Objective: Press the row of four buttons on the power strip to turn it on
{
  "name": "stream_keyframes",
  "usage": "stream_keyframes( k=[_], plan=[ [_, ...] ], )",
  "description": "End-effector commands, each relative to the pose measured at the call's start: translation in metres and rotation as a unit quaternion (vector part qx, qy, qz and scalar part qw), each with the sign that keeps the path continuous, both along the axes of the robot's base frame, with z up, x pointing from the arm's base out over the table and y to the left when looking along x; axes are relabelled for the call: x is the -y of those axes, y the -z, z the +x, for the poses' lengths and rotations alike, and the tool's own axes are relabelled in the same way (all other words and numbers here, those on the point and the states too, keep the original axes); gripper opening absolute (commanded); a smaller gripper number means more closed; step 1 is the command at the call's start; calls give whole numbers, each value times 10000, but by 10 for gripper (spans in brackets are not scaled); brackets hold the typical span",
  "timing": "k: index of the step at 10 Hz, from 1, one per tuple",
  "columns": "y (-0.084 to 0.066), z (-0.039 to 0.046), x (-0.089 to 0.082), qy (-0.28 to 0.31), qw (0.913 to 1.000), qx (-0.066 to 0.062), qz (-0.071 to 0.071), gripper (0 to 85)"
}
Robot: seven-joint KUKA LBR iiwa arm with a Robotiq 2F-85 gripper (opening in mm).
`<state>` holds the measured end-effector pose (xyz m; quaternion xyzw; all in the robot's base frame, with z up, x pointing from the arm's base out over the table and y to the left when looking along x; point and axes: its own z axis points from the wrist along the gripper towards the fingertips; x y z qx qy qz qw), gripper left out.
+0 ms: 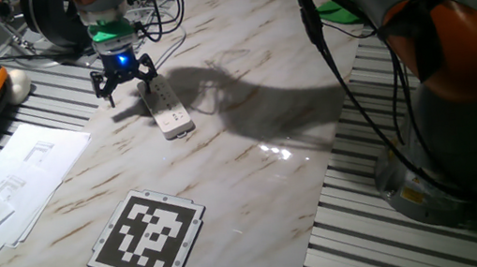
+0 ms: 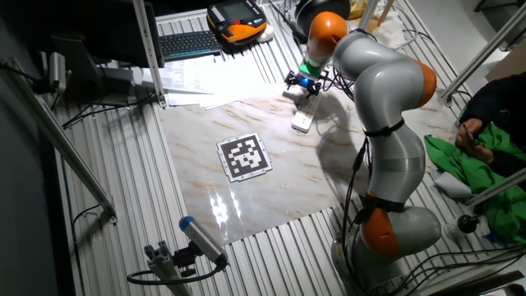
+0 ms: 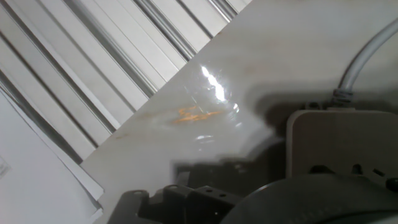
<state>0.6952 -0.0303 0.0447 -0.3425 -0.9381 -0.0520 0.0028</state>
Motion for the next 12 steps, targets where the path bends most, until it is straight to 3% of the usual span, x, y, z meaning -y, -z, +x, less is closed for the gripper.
stream_keyframes(
  k=[1, 4, 9, 12],
  plan=[
    [-129, 42, 21, 4, 10000, 33, -23, 850],
    [-268, -24, -34, 59, 10000, -42, -44, 850],
    [-167, -206, -213, 200, 9997, 70, -107, 850],
    [-58, -216, -211, 190, 9997, 131, -68, 850]
  ],
)
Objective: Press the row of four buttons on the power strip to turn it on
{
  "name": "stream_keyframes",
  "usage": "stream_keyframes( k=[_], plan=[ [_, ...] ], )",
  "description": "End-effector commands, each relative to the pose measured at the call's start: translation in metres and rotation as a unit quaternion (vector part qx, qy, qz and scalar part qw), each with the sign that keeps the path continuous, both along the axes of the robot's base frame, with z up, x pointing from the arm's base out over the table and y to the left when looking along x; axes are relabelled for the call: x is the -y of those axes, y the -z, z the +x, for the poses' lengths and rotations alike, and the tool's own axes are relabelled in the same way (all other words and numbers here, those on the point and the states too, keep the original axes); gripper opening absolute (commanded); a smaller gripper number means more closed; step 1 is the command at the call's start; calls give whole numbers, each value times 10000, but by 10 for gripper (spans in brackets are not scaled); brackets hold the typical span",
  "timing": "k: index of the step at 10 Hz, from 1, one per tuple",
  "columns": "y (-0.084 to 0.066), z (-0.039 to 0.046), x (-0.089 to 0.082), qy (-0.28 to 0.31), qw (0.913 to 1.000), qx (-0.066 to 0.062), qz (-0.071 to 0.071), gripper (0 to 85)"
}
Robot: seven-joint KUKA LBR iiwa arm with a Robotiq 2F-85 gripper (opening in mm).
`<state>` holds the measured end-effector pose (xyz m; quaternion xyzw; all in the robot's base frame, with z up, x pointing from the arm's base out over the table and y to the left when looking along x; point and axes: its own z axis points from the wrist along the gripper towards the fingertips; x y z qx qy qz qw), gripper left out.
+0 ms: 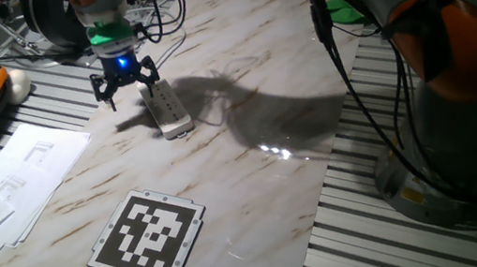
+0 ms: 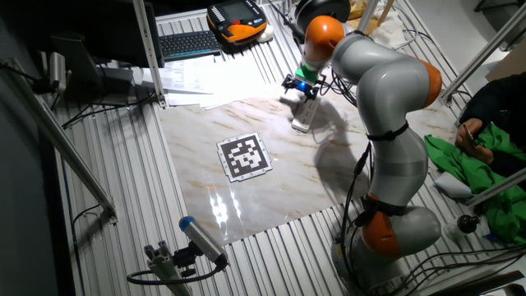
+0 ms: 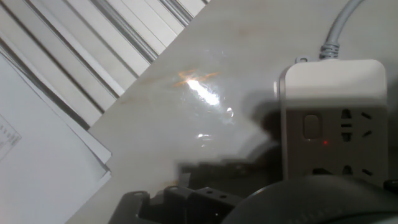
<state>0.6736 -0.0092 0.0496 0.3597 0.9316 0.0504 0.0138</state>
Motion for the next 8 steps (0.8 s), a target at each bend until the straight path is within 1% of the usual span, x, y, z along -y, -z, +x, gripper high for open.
stream_keyframes(
  k=[1, 4, 6, 8],
  plan=[
    [42, -2, -5, -12, 10000, 52, 0, 850],
    [73, -13, -19, -4, 10000, 59, 1, 850],
    [123, -22, -30, -7, 9999, 114, 8, 850],
    [178, -48, -57, -10, 9999, 168, 0, 850]
  ],
)
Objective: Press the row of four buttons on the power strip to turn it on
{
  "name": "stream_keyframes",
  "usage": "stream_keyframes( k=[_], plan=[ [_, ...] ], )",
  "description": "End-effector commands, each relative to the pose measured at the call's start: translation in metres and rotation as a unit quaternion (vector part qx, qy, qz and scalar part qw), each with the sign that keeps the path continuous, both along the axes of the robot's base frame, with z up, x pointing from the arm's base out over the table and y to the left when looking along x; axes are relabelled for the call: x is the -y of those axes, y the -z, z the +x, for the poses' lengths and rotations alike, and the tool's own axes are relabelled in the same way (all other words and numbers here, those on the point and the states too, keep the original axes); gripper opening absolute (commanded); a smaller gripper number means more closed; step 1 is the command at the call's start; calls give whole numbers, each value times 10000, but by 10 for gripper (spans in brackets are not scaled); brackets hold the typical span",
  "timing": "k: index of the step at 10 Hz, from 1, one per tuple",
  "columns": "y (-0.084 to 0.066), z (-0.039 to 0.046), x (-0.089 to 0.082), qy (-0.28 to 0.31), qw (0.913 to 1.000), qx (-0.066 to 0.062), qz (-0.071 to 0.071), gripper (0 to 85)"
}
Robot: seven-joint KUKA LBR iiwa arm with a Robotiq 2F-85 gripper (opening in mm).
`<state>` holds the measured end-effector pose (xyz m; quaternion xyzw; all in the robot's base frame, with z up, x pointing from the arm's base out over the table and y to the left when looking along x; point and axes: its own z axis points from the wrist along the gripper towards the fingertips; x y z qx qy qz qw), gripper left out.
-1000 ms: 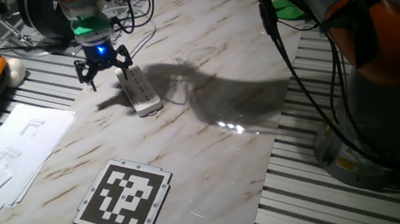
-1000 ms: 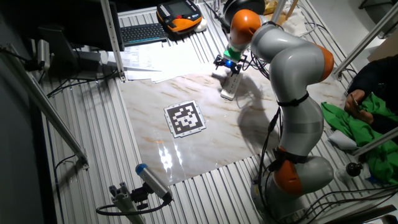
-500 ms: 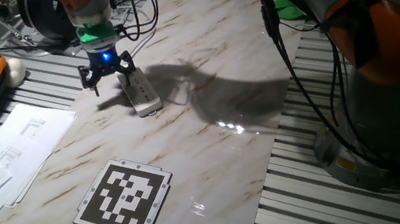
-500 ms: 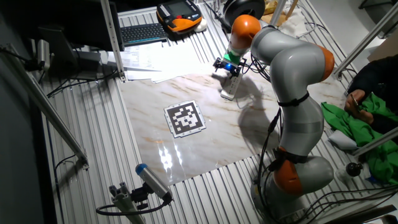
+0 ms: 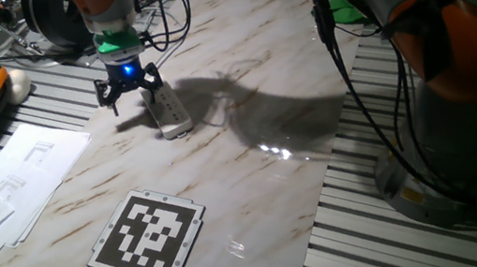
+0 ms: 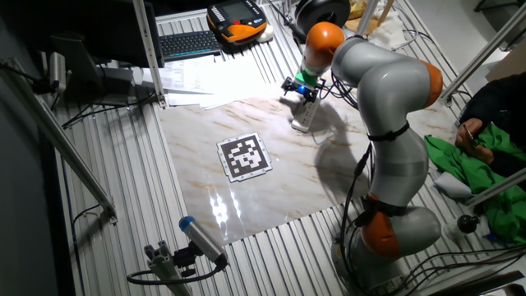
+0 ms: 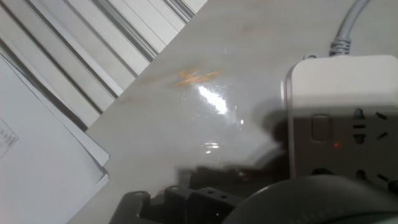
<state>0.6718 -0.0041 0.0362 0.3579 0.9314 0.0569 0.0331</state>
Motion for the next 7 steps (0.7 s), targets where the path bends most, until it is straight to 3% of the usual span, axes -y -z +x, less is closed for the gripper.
stream_keyframes(
  k=[1, 3, 7],
  plan=[
    [45, -29, -7, -3, 10000, -37, 1, 850],
    [35, -24, -7, -19, 10000, -43, 0, 850],
    [-230, -55, -43, 32, 9996, -263, -10, 850]
  ],
)
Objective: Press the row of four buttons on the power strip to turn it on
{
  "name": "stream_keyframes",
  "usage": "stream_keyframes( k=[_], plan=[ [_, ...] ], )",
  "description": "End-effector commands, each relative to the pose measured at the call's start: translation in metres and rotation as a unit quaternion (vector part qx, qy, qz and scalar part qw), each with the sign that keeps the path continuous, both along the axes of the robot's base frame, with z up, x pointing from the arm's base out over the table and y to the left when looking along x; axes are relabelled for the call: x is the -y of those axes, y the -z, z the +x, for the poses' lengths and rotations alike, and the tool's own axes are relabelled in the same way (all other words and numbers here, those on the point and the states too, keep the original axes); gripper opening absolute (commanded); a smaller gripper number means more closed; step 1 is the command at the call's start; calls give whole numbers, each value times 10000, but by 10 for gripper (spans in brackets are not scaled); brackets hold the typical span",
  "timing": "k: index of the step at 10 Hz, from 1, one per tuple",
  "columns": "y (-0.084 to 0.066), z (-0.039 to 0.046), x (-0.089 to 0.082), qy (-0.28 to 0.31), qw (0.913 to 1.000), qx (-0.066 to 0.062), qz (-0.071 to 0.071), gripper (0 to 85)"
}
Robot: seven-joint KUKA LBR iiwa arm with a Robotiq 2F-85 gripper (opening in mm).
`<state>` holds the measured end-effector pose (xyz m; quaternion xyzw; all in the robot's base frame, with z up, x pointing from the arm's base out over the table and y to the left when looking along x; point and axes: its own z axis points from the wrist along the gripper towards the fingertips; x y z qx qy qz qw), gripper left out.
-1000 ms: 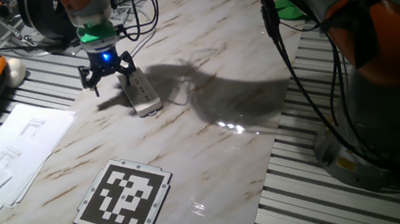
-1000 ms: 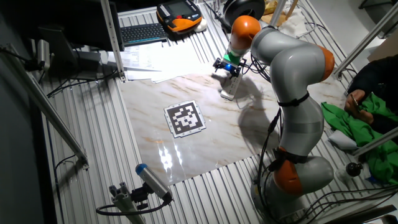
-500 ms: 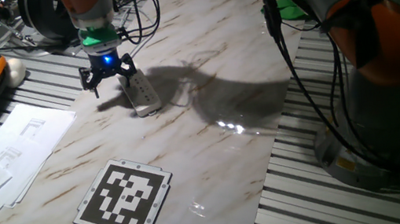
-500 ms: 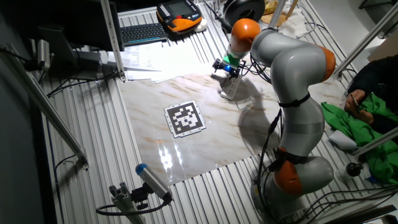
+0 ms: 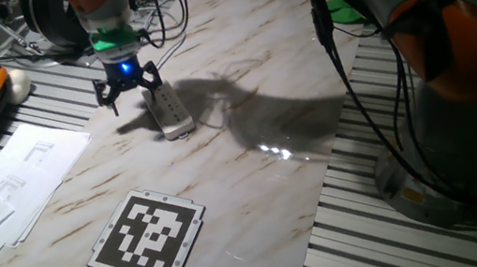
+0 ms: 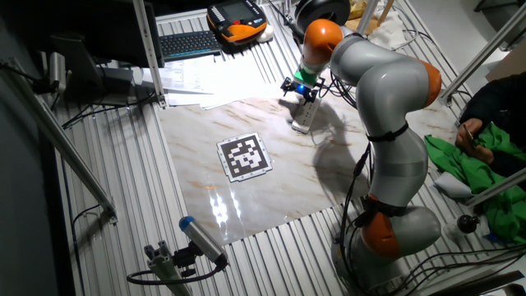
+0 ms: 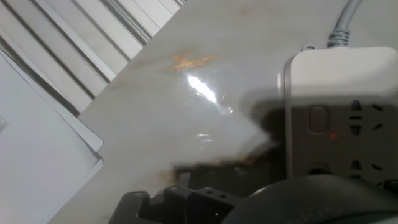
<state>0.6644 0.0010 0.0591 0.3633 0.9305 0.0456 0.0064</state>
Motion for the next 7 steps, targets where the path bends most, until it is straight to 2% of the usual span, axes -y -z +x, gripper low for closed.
stream_keyframes(
  k=[1, 2, 5, 7],
  plan=[
    [-77, -15, -12, 40, 10000, -28, 15, 850],
    [-107, -58, -32, 54, 10000, -45, 0, 850],
    [-54, -200, -125, 110, 9999, -10, -28, 850],
    [-16, -249, -164, 145, 9999, 41, -41, 850]
  ],
)
